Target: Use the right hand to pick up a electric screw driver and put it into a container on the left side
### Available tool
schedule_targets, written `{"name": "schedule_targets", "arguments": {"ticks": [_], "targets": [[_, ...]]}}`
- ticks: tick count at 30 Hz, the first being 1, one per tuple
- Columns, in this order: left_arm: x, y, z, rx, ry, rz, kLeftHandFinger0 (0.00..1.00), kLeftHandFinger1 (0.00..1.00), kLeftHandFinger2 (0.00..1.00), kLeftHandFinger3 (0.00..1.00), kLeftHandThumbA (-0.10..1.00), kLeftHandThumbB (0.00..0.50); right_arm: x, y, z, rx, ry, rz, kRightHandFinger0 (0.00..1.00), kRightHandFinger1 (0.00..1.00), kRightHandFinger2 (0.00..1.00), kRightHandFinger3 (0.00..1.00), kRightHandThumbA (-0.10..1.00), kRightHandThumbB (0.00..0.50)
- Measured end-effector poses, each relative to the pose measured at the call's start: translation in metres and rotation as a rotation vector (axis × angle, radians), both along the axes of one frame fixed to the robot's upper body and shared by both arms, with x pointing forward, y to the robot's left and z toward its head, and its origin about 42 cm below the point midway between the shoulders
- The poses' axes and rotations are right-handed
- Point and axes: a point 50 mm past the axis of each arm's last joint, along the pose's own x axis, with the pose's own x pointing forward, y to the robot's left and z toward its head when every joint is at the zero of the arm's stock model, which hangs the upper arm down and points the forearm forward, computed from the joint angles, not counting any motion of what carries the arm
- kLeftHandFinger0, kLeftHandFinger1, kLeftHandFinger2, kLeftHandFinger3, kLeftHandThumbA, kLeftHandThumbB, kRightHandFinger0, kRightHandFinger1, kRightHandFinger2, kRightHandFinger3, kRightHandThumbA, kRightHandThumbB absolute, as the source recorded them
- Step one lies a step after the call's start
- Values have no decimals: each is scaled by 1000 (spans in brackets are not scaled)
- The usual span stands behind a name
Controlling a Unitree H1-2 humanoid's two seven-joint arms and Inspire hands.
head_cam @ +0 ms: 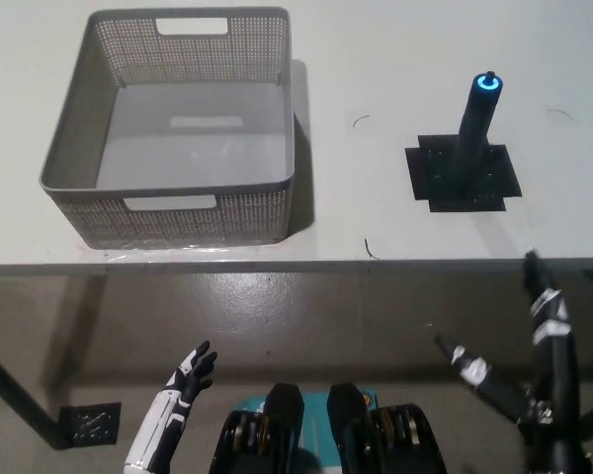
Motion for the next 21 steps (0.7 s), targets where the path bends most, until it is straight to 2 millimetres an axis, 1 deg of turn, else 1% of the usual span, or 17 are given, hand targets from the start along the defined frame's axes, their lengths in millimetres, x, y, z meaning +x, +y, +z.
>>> {"name": "schedule_targets", "arguments": {"ticks": [3, 4, 5, 6, 7, 8, 10, 13, 14, 15, 16, 17, 18, 19, 20, 21], "targets": [[0, 0, -1, 0, 3, 0, 1000, 1000, 1000, 1000, 1000, 280, 14, -4, 14, 7, -51, -14, 1000, 1000, 1000, 1000, 1000, 296], [-1, 0, -2, 0, 6, 0, 1000, 1000, 1000, 1000, 1000, 281, 19, -6, 21, 10, -72, -21, 1000, 1000, 1000, 1000, 1000, 324], [-1, 0, -3, 0, 7, 0, 1000, 1000, 1000, 1000, 1000, 282, 23, -7, 26, 12, -87, -25, 1000, 1000, 1000, 1000, 1000, 330], [-1, 0, -3, -1, 7, 1, 1000, 1000, 1000, 1000, 1000, 281, 26, -8, 29, 16, -95, -27, 1000, 1000, 1000, 1000, 1000, 381], [-1, 0, -3, -1, 7, 1, 1000, 1000, 1000, 1000, 1000, 277, 32, -9, 37, 24, -108, -30, 1000, 1000, 1000, 1000, 1000, 367], [-2, 1, -3, -2, 8, 1, 1000, 1000, 1000, 1000, 1000, 277, 36, -10, 42, 36, -113, -31, 1000, 1000, 1000, 1000, 1000, 370], [-2, 1, -4, -3, 8, 1, 1000, 1000, 1000, 1000, 1000, 285, 45, -11, 50, 65, -116, -30, 1000, 1000, 1000, 1000, 1000, 361], [-3, 1, -4, -4, 10, 1, 1000, 1000, 1000, 1000, 1000, 285, 65, -15, 63, 110, -116, -26, 1000, 1000, 1000, 1000, 1000, 360], [-3, 1, -4, -5, 10, 0, 1000, 1000, 1000, 1000, 1000, 268, 70, -16, 65, 121, -113, -24, 1000, 1000, 1000, 1000, 1000, 348], [-3, 1, -4, -5, 11, 0, 1000, 1000, 1000, 1000, 1000, 266, 74, -16, 66, 128, -110, -23, 1000, 1000, 1000, 1000, 1000, 349], [-4, 1, -5, -5, 11, 0, 1000, 1000, 1000, 1000, 1000, 269, 82, -17, 68, 144, -95, -18, 1000, 1000, 1000, 1000, 1000, 339], [-4, 1, -5, -5, 11, 0, 1000, 1000, 1000, 1000, 1000, 275, 86, -17, 69, 151, -88, -16, 1000, 1000, 1000, 1000, 1000, 334], [-4, 1, -5, -5, 12, -1, 1000, 1000, 1000, 1000, 1000, 276, 93, -17, 70, 167, -72, -11, 1000, 1000, 1000, 1000, 1000, 351], [-5, 1, -6, -5, 13, -2, 1000, 1000, 1000, 1000, 1000, 275, 97, -17, 71, 175, -65, -8, 1000, 1000, 1000, 1000, 1000, 358], [-6, 1, -6, -5, 15, -2, 1000, 1000, 1000, 1000, 1000, 273, 102, -17, 70, 184, -51, -5, 1000, 1000, 1000, 1000, 1000, 358], [-6, 1, -7, -5, 17, -3, 1000, 1000, 1000, 1000, 1000, 274, 106, -17, 69, 195, -35, -3, 1000, 1000, 1000, 1000, 1000, 346]]}}
